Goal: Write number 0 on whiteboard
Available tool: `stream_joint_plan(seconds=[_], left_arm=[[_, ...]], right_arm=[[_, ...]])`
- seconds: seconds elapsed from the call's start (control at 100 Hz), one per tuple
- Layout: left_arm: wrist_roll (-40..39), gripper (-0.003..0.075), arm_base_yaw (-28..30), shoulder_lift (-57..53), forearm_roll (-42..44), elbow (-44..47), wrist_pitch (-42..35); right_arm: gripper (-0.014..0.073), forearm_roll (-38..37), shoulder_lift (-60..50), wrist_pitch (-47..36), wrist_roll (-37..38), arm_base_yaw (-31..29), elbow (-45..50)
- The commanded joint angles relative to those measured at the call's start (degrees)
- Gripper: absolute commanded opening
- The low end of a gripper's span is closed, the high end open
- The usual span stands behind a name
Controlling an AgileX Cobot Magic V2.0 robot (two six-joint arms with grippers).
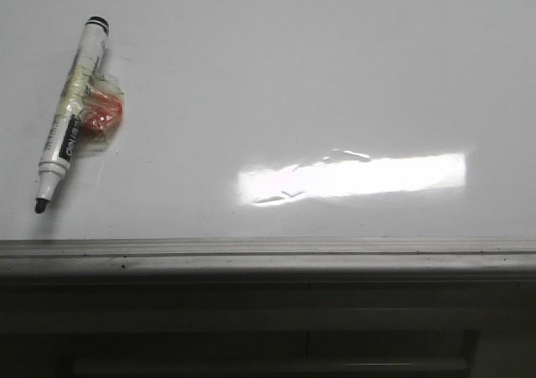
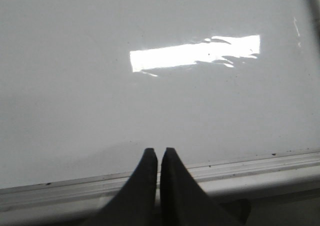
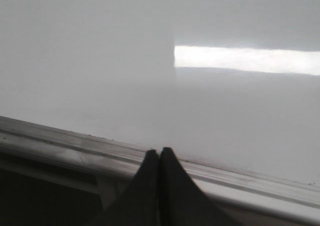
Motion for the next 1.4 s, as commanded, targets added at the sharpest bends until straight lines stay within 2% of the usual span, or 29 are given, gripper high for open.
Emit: stream_joint_plan(seconds=[0.0, 0.94, 1.1, 1.16, 1.33, 1.39], left_arm=[[-0.48, -0.0020, 0.31, -1.63, -0.71, 1.86, -2.24], [-0.48, -0.0020, 0.31, -1.63, -0.61, 1.86, -2.35], [-0.48, -0.0020, 0.31, -1.63, -0.61, 1.86, -2.35], [-0.48, -0.0020, 0.31, -1.63, -0.61, 1.86, -2.35], [-0.48, -0.0020, 0.31, -1.63, 0.58, 1.86, -2.78], [-0.48, -0.0020, 0.31, -1.63, 1.37, 1.86, -4.50]], right_arm=[[-0.0069, 0.23, -1.04, -1.50, -0.60, -0.14, 0.69], [-0.0069, 0.23, -1.04, -1.60, -0.60, -0.14, 0.69], [-0.0069, 0.37, -1.04, -7.28, -0.60, -0.14, 0.69], [-0.0069, 2.34, -1.04, -11.46, -0.60, -0.14, 0.69], [-0.0068, 18.13, -1.04, -22.64, -0.60, -0.14, 0.69], [-0.0068, 20.34, -1.04, -24.82, -0.60, -0.14, 0.69]])
